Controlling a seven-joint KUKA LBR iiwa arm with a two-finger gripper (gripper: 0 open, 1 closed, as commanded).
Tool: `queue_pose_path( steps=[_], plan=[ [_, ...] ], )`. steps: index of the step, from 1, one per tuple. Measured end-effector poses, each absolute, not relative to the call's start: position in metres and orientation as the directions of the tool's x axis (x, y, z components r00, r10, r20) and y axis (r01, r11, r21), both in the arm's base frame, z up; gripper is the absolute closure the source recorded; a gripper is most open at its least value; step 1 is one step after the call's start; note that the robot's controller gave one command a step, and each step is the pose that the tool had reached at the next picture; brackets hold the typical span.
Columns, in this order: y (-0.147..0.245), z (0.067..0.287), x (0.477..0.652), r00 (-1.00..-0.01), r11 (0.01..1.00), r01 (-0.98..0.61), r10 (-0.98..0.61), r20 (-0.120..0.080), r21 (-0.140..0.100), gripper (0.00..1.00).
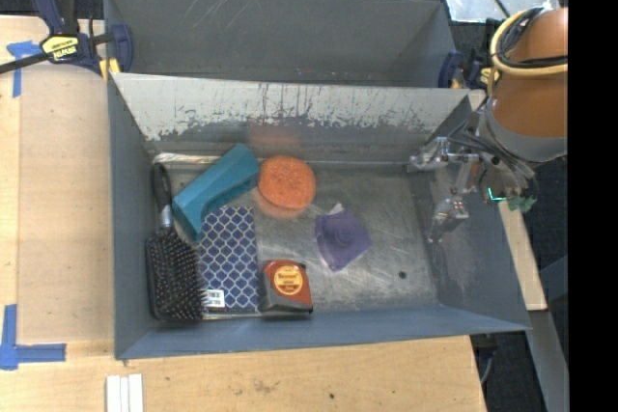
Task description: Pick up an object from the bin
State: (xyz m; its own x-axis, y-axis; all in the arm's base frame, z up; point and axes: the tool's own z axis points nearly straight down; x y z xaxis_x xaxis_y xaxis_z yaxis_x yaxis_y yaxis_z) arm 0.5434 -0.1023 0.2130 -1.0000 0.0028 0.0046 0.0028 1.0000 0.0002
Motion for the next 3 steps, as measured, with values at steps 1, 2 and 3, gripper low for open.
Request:
queue_pose_path(
  steps=[1,2,3],
  plan=[
    [-0.102,0.218,0.545,-1.0,1.0,0.0,0.0,-0.004,-0.001,0.0],
    [-0.053,0.134,0.544,-0.999,0.999,0.042,0.042,-0.008,0.0,0.0],
    [-0.02,0.14,0.543,-0.993,0.993,-0.117,-0.117,0.001,0.0,0.0]
  ],
)
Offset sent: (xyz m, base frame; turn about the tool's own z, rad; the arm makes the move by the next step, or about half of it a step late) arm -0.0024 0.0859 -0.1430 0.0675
